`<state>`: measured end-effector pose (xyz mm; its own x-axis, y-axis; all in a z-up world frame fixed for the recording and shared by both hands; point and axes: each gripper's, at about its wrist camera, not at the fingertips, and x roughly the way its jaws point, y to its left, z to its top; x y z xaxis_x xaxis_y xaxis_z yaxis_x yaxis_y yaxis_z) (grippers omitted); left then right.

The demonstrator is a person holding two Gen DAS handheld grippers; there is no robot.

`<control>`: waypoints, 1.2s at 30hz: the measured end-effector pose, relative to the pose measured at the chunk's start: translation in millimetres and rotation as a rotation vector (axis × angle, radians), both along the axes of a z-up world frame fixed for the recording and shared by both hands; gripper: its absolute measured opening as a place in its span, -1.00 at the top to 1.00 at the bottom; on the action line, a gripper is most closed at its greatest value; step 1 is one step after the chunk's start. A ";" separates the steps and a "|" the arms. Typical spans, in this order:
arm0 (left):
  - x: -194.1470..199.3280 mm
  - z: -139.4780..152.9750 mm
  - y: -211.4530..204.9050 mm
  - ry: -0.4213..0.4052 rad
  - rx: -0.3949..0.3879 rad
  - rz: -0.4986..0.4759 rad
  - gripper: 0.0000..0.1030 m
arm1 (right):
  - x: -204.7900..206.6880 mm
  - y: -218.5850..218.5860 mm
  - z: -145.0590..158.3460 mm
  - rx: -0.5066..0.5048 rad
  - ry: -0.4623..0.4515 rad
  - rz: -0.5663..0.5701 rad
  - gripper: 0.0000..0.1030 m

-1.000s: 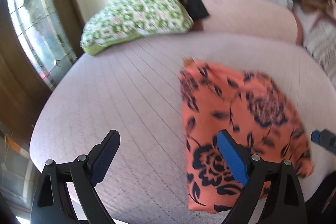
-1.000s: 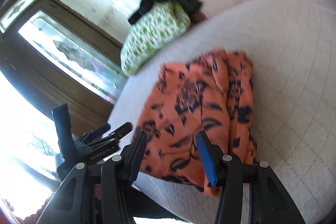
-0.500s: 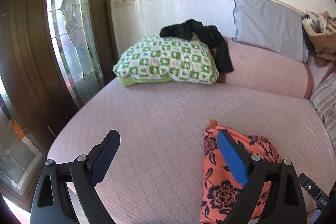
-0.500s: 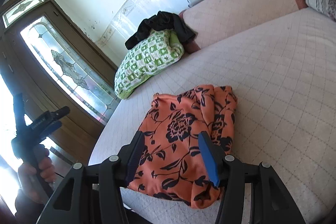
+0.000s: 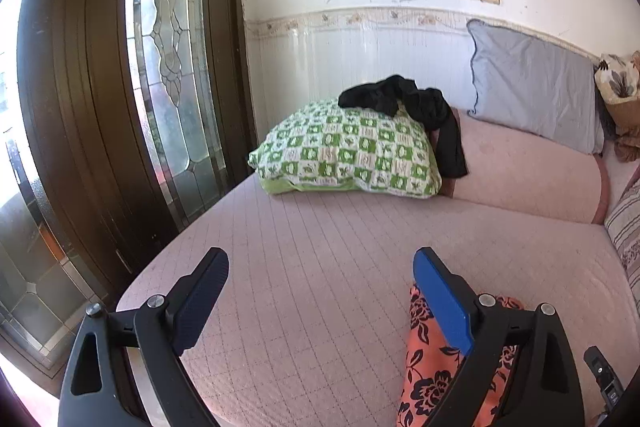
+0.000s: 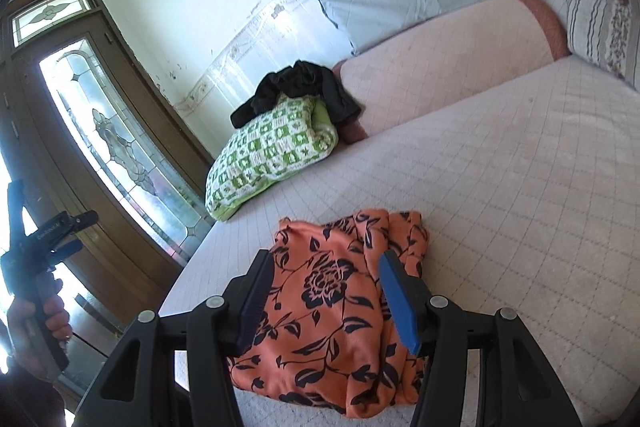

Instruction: Fold small clothes

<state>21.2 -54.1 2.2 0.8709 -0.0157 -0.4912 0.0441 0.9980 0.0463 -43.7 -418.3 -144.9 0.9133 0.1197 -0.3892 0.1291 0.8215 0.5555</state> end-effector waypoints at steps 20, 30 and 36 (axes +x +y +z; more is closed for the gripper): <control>-32.8 30.4 -19.3 -0.119 0.025 -0.020 -0.82 | -18.4 4.4 21.4 -0.127 -0.088 -0.104 -0.23; -38.0 30.9 -25.7 -0.125 0.024 -0.028 -0.82 | -24.3 -0.4 25.3 -0.135 -0.108 -0.141 -0.23; -35.5 22.1 -27.1 -0.080 -0.063 -0.120 -0.97 | -25.6 -2.7 27.0 -0.137 -0.106 -0.150 -0.23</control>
